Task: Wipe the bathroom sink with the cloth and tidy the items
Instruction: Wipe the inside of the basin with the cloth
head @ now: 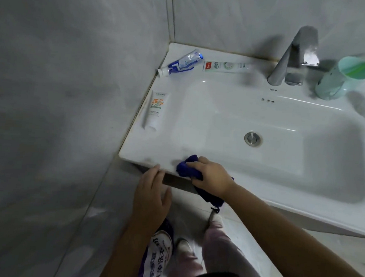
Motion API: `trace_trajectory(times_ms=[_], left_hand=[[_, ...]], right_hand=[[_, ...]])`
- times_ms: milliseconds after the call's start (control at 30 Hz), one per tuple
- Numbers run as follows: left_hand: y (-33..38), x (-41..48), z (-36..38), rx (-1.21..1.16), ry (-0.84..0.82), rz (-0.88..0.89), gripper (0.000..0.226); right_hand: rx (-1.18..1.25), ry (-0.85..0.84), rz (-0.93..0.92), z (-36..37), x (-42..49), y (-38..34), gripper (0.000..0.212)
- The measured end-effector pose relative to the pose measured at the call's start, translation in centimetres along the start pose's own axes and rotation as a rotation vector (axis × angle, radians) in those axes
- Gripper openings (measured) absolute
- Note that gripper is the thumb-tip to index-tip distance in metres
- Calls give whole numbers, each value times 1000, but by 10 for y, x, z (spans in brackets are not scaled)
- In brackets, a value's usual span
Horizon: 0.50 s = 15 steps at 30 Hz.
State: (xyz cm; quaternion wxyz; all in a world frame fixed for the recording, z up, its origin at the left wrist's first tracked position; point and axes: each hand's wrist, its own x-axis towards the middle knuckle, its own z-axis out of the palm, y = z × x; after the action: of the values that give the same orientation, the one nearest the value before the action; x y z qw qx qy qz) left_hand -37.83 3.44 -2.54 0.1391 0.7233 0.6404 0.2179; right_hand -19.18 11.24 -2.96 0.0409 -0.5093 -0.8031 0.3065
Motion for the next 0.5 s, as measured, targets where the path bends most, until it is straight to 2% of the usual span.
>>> trace_trajectory(times_ms=[167, 267, 500], left_hand=[[18, -17, 3, -56, -64, 93, 48], [35, -19, 7, -54, -113, 150, 48], [79, -7, 20, -7, -151, 230, 46]], right_hand=[[156, 75, 101, 10, -57, -7, 46], [155, 87, 146, 6, -92, -2, 43], [226, 297, 374, -20, -184, 41, 38]])
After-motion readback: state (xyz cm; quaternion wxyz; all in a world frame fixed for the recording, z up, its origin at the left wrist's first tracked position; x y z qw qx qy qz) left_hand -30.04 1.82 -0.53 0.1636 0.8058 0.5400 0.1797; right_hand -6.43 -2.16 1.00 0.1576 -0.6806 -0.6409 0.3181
